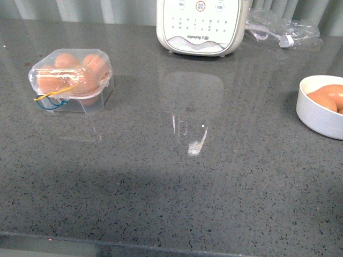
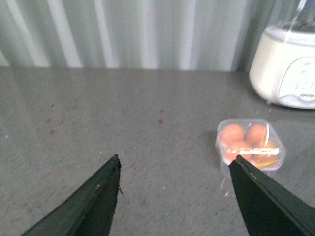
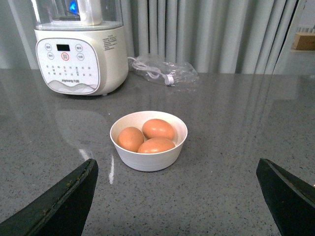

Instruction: Put egg into box

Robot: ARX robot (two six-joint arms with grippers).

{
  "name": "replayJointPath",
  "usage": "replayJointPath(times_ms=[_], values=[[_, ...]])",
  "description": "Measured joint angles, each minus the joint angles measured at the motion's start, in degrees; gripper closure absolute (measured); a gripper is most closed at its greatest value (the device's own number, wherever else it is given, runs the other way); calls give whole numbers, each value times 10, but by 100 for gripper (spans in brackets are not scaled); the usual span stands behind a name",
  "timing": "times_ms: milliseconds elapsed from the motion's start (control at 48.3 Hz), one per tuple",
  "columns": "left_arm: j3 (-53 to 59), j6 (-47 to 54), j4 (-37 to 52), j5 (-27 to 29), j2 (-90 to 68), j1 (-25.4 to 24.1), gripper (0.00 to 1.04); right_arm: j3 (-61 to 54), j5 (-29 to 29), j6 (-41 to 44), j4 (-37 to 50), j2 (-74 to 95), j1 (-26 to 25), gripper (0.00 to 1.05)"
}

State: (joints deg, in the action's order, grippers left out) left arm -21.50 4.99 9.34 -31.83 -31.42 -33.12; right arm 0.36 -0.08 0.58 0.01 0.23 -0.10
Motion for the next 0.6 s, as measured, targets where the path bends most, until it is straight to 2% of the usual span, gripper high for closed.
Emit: replayJointPath(times_ms=[311,373,600], values=[[88,-42,1,118,89,119,88,0,0,0,0,0,0,7],[107,-46,-2,146,111,150,102,0,0,0,0,0,0,7],[144,-49,-11,212,160,218,101,0,0,0,0,0,0,7]])
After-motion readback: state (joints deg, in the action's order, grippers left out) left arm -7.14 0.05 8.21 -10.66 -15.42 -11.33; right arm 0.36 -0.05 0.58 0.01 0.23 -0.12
